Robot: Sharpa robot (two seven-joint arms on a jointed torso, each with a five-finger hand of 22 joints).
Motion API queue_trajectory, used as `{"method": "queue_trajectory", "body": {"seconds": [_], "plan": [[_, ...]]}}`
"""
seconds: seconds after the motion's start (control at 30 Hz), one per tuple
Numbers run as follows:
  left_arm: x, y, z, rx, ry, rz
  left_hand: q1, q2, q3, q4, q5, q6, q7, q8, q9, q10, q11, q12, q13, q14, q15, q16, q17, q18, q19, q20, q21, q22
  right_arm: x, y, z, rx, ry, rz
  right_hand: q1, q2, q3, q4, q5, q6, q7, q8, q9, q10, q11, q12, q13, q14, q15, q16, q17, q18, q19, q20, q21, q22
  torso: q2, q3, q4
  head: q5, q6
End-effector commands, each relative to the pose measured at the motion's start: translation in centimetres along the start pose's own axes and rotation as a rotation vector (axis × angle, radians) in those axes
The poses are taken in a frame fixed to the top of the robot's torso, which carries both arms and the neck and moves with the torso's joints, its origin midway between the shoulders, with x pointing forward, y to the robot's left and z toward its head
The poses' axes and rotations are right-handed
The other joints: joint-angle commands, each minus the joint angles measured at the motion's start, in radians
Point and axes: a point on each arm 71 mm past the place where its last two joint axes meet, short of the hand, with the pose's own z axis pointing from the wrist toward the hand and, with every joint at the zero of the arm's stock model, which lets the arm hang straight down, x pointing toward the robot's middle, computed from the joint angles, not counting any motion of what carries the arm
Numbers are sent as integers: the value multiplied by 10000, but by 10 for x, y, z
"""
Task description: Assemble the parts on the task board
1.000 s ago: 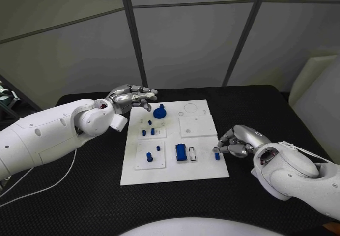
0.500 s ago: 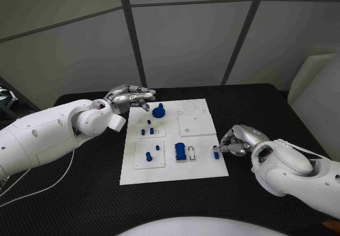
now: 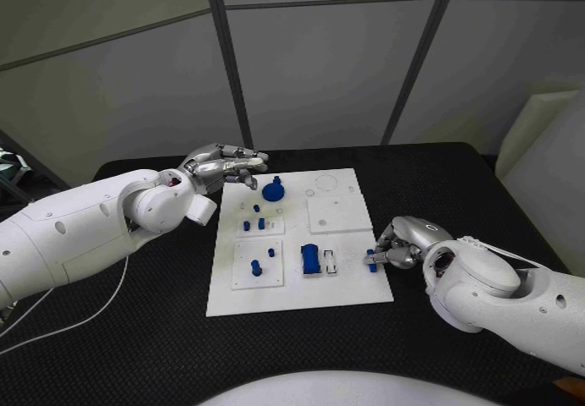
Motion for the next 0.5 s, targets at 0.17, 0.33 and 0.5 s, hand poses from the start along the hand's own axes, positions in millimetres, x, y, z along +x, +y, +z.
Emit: {"method": "queue_trajectory", "body": {"seconds": [0.17, 0.33, 0.5], "plan": [[0, -1, 0, 53, 89, -15, -54, 22, -48, -14, -37, -35, -6, -43, 15, -72, 27, -65, 17, -59, 24, -38, -9, -129, -38, -5, -37, -16, 7, 2, 1, 56, 668, -521, 418, -1, 98, -159, 37, 125, -11, 27, -58, 13, -58, 27, 41, 593, -37, 41, 304, -150, 1020, -29, 32, 2629, 5, -2, -10, 1, -22], [0, -1, 0, 32, 89, -14, -121, 69, -59, 43, -34, -36, -1, -49, 22, -83, 34, -67, 31, -54, 33, -42, -7, -131, -30, 4, -64, -32, 10, 2, 2, 196, 984, -913, 499, 8, 108, -202, 31, 124, -9, 19, -78, 1, -59, -3, 25, 588, -39, 27, 284, -150, 1020, -32, 32, 2629, 4, -5, 1, 4, -28], [0, -1, 0, 21, 91, -13, -121, 69, -59, 43, -34, -36, -1, -49, 22, -83, 34, -67, 31, -54, 33, -42, -7, -131, -30, 4, -64, -32, 12, 4, 2, 237, 1009, -1176, 965, 171, 244, -473, 491, 136, -20, 7, -167, -29, -76, -24, 35, 587, -58, 25, 293, -150, 1020, -62, 32, 2629, 0, -2, -2, 20, -49]]}}
